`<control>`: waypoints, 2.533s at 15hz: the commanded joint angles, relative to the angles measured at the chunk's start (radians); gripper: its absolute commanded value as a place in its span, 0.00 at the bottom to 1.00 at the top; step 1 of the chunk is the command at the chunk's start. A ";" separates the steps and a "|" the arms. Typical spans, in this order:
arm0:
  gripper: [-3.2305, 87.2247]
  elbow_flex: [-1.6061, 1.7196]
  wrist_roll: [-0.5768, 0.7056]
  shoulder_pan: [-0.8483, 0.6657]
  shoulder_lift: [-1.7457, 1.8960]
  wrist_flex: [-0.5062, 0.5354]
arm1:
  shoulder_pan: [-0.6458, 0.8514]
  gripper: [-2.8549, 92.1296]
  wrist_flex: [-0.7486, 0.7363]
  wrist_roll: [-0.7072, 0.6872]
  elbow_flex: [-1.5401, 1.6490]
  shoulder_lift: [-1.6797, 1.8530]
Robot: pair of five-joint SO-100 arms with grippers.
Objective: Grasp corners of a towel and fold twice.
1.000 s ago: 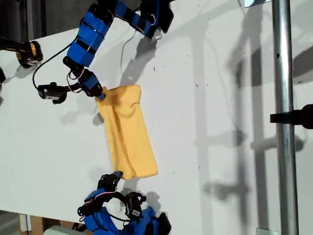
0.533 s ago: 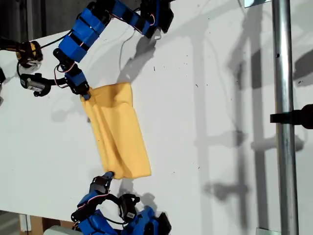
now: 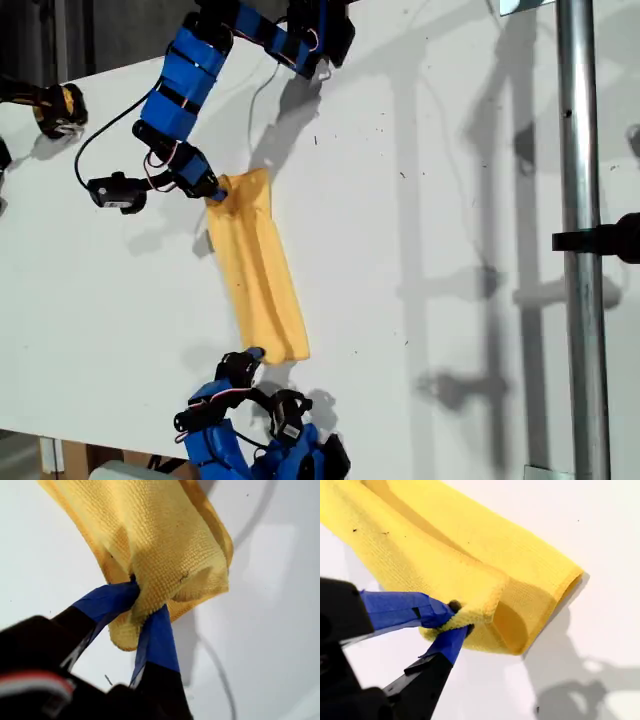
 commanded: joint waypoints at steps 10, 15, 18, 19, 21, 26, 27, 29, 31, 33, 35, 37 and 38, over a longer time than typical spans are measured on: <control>0.02 0.078 -0.064 0.006 -0.273 -0.190 | 0.021 0.03 0.040 0.044 -0.052 -0.313; 0.31 0.017 -0.067 0.008 -0.241 -0.069 | 0.057 0.29 0.216 0.060 -0.120 -0.313; 0.36 0.012 -0.083 0.009 -0.038 0.035 | 0.069 0.43 0.377 0.077 -0.167 -0.247; 0.35 0.021 -0.091 0.009 0.032 0.057 | 0.075 0.43 0.396 0.081 -0.150 -0.198; 0.32 0.052 -0.106 0.009 0.153 0.089 | 0.087 0.43 0.426 0.098 -0.141 -0.106; 0.28 0.242 -0.156 0.014 0.558 0.061 | 0.247 0.42 0.333 0.189 0.149 0.230; 0.27 0.293 -0.160 0.020 0.678 0.041 | 0.282 0.42 0.308 0.207 0.219 0.307; 0.26 0.400 -0.170 0.041 0.917 -0.005 | 0.360 0.43 0.272 0.225 0.348 0.460; 0.26 0.511 -0.192 0.081 1.141 -0.035 | 0.425 0.43 0.241 0.241 0.480 0.609; 0.25 0.595 -0.229 0.114 1.341 -0.075 | 0.453 0.43 0.196 0.262 0.620 0.755; 0.23 0.692 -0.267 0.135 1.437 -0.100 | 0.446 0.44 0.156 0.287 0.733 0.848; 0.23 0.785 -0.288 0.206 1.437 -0.158 | 0.439 0.45 0.109 0.284 0.838 0.946; 0.24 0.813 -0.296 0.238 1.437 -0.183 | 0.431 0.47 0.083 0.281 0.882 0.996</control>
